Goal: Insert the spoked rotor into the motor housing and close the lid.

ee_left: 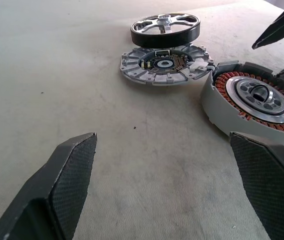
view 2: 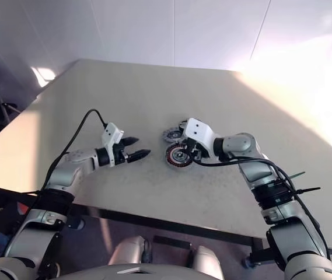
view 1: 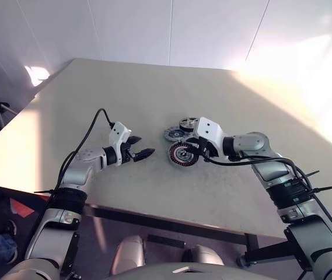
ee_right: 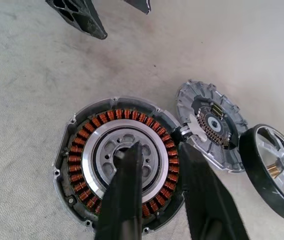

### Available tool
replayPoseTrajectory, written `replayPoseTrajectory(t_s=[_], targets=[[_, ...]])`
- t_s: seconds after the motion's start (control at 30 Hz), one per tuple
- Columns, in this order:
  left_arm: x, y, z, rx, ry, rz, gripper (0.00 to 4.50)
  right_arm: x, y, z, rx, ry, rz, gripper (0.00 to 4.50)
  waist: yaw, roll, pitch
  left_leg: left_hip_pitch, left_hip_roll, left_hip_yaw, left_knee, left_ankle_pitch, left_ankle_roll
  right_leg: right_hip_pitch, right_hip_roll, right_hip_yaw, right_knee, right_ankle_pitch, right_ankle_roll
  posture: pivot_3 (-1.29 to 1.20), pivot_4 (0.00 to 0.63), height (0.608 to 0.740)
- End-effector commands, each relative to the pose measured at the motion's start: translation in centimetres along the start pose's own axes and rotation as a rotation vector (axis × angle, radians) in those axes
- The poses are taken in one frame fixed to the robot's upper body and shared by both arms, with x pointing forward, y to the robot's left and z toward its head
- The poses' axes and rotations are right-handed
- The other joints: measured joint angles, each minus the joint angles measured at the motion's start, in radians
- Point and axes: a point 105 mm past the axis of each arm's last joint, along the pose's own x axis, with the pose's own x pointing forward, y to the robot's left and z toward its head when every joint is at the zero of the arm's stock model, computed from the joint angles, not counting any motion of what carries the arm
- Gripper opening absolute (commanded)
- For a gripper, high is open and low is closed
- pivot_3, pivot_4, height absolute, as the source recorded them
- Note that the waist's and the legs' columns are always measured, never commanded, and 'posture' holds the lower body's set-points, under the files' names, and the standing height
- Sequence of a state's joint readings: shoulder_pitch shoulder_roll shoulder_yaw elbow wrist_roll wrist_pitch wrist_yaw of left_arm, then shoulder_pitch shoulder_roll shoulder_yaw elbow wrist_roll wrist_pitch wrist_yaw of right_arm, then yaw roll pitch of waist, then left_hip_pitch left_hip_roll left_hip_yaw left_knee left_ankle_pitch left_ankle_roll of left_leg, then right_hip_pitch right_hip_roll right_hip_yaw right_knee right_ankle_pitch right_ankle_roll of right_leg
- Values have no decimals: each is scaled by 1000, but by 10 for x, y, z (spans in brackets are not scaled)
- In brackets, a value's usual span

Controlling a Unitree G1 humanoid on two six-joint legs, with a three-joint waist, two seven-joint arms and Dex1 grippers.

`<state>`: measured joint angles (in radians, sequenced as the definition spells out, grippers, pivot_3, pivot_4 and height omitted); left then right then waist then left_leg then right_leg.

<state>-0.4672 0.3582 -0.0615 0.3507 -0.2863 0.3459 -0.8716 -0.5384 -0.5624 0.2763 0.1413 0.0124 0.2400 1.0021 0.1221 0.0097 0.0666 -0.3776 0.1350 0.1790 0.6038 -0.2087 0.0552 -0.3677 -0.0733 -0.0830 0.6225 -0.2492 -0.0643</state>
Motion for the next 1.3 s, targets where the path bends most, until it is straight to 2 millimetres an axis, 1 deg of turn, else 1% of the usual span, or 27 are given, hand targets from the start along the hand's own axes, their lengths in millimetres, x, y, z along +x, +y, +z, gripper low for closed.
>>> replayPoseTrajectory(t_s=[0.03,0.27,0.4,0.53,0.6,0.8,0.97,1.07,1.2,1.3], targets=[[-3,5,15,42,-38,14,4500,-5,-10,12,-28,-44,-30,18,0,0,0,0,0,0,0,0,0,0,0,0,0,0,0,0,0,740],[-3,7,14,43,-35,23,4500,0,-9,11,-29,-43,-30,18,0,0,0,0,0,0,0,0,0,0,0,0,0,0,0,0,0,740],[-4,7,14,43,-35,26,4500,5,-1,5,-18,-31,-4,18,0,0,0,0,0,0,0,0,0,0,0,0,0,0,0,0,0,740],[-4,8,14,45,-36,30,4500,13,13,-8,-1,4,21,18,0,0,0,0,0,0,0,0,0,0,0,0,0,0,0,0,0,740],[-5,9,14,46,-35,32,4500,12,17,-8,2,1,30,18,0,0,0,0,0,0,0,0,0,0,0,0,0,0,0,0,0,740],[-4,9,14,48,-34,32,4500,9,11,-7,-5,4,10,18,0,0,0,3,0,0,1,0,0,3,0,0,0,0,0,0,0,740],[-3,9,14,50,-33,31,4500,9,12,-9,-9,13,9,18,-1,0,0,3,0,0,1,0,0,3,0,0,0,0,0,0,0,740],[-3,9,13,50,-33,30,4500,12,12,-13,-8,28,1,18,-1,0,0,2,0,0,1,0,0,2,0,0,0,0,0,0,0,740],[-4,9,13,50,-32,31,4500,17,15,-24,-13,70,-7,18,-1,0,0,2,0,0,1,0,0,2,0,0,0,0,0,0,0,740],[-4,9,12,49,-30,33,4500,18,21,-25,-15,66,6,18,-1,0,0,5,0,0,1,0,0,4,0,0,0,0,0,0,0,740]])
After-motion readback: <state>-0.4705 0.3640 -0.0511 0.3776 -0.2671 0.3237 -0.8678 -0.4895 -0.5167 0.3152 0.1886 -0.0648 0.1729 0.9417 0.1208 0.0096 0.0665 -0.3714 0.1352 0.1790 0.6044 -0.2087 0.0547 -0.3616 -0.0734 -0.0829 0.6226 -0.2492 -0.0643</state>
